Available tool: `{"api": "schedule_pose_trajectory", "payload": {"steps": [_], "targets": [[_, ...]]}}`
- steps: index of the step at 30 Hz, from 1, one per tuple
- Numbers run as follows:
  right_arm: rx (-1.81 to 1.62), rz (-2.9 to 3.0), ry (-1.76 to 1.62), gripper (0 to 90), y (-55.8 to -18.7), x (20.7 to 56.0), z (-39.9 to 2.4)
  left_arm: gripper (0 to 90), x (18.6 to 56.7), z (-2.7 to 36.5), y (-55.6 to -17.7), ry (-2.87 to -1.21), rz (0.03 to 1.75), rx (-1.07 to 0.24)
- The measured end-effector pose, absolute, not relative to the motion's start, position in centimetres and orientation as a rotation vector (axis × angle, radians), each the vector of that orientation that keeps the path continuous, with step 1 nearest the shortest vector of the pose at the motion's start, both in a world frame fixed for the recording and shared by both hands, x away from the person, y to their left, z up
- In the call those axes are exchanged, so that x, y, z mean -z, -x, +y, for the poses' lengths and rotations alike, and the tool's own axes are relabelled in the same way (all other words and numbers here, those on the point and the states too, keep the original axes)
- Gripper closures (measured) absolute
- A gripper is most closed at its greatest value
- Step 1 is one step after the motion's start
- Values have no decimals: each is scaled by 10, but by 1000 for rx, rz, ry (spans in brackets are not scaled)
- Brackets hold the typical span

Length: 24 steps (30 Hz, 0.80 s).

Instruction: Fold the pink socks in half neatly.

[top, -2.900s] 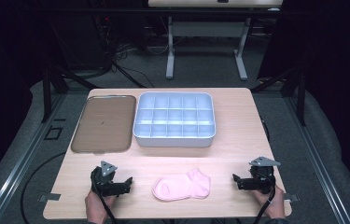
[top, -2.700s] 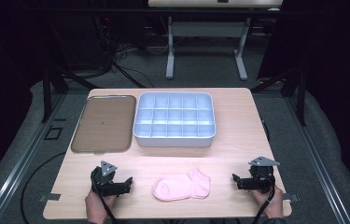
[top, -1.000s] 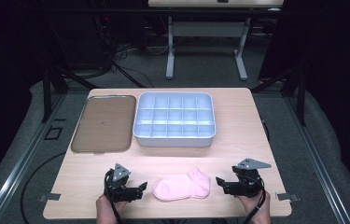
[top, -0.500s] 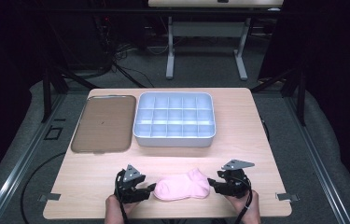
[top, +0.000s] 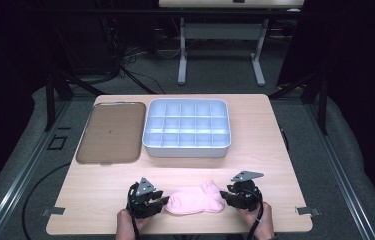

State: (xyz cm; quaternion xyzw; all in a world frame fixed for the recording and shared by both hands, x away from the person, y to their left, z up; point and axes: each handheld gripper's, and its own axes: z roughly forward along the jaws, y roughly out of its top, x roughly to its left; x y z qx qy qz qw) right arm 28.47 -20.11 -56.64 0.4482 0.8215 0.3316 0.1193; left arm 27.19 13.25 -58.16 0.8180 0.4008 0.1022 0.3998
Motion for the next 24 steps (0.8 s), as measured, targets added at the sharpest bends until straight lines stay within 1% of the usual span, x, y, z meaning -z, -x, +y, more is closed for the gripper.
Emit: {"api": "schedule_pose_trajectory", "payload": {"steps": [9,13,15,18,24], "targets": [[-967,2402,-1316,659,-283,572,-199,711,586,137,-273,-2055,986,-223],[-970,2409,-1284,690,-282,573,-199,753,588,141,-274,-2040,968,-182],[-977,2407,-1271,715,-281,574,-198,788,589,142,-275,-2035,970,-183],[-979,2417,-1261,728,-281,574,-199,826,590,142,-274,-2029,970,-200],[-1047,2404,-1306,819,-280,577,-201,869,591,143,-274,-2021,974,-202]]}}
